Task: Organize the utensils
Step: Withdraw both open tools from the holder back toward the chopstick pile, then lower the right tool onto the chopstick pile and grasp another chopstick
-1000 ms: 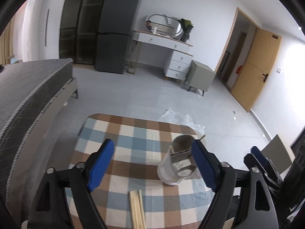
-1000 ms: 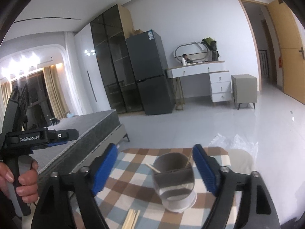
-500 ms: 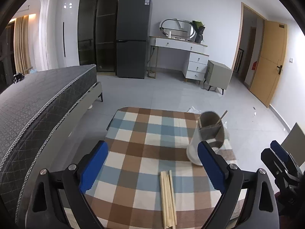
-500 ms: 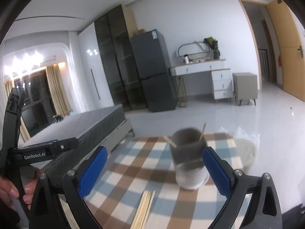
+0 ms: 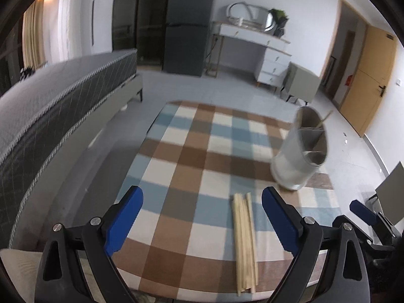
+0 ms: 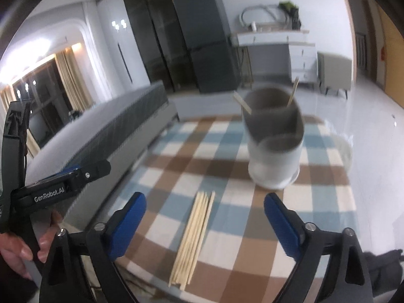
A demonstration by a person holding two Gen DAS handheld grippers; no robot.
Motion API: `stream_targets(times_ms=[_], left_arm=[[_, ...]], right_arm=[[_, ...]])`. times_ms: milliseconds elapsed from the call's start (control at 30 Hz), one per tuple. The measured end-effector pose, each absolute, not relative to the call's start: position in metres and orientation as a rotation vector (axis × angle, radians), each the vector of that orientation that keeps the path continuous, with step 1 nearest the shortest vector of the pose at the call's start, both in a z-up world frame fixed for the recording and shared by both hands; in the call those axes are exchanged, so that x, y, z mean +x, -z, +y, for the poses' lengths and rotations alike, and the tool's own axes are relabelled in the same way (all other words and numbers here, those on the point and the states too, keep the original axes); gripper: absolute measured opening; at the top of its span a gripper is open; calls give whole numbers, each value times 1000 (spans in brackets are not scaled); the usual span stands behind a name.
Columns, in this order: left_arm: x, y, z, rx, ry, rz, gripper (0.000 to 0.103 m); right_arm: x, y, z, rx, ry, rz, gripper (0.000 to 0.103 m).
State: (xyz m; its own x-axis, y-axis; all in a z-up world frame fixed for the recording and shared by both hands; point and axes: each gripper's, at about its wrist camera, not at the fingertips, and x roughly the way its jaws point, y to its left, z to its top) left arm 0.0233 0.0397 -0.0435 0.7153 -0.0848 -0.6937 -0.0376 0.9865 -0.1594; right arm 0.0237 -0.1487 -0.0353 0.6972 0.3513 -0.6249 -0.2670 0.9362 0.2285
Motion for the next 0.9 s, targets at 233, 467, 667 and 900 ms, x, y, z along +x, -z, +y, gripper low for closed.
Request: stream_targets(times_ms=[233,467,667,900], left_arm=[[40,67,66,-232,-46,864,92],[48,77,88,-279,-93,925,92],[54,88,106,-353,-121,997,92],[59,92,112,-390,-115,1034,92]], right_arm=[[68,76,-122,44,-353,934,70],[128,117,-88,-65,-350,1117,45],[163,148,-66,-178,-304,1232,26],[182,164,-60,-230,-262,1299,21]])
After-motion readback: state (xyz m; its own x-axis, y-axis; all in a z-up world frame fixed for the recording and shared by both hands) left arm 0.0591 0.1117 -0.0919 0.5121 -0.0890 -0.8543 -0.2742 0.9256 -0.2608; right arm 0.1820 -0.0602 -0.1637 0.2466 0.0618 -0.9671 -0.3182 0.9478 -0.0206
